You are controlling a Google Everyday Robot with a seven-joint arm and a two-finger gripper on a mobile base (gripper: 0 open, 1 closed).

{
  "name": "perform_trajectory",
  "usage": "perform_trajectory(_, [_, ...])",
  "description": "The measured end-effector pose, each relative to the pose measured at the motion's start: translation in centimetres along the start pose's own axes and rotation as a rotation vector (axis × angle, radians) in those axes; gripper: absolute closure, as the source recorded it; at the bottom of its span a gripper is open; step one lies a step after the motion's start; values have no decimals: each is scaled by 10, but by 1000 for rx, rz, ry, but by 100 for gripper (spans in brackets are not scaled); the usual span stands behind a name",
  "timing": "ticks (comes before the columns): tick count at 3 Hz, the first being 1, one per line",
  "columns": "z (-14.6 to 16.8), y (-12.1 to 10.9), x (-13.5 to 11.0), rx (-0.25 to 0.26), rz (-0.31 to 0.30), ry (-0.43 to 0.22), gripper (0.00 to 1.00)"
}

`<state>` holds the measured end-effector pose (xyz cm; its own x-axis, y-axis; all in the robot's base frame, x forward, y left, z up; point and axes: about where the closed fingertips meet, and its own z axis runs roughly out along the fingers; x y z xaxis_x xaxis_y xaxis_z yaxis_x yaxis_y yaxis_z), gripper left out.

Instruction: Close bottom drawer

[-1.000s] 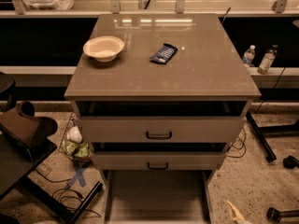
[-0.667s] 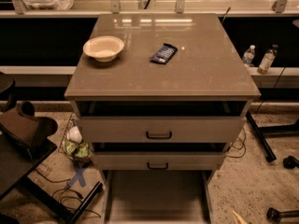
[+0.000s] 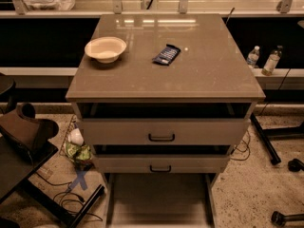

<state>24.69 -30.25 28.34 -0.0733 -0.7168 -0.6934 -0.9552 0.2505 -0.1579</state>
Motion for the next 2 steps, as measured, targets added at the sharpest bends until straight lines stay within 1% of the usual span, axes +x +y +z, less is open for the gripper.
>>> perform_trajectory(1, [5,5,3,-6,6,-5,0])
perform_trajectory(2, [18,13,9,-21,23,-20,0])
